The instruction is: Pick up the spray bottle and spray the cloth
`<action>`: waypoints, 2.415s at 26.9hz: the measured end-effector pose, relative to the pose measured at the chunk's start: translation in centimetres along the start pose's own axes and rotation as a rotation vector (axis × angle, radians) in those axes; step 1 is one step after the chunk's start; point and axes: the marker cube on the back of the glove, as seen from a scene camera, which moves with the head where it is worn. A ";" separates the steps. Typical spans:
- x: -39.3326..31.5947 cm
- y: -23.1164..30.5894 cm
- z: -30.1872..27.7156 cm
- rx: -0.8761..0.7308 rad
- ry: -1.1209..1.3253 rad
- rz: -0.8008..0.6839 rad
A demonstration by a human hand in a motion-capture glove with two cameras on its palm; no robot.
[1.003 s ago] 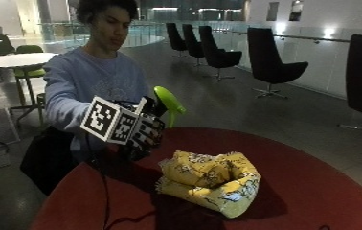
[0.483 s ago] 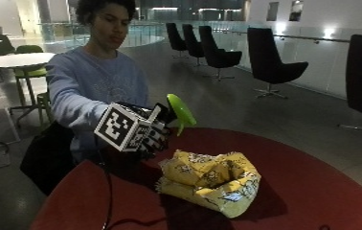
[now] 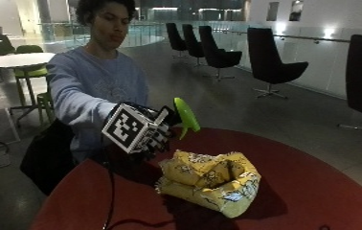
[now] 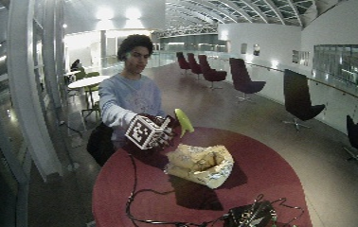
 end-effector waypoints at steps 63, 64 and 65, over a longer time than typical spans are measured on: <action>-2.0 -0.4 0.7 0.044 0.004 -0.023; -2.2 -0.4 0.7 0.056 0.000 -0.034; -2.4 -0.3 0.8 0.070 -0.005 -0.048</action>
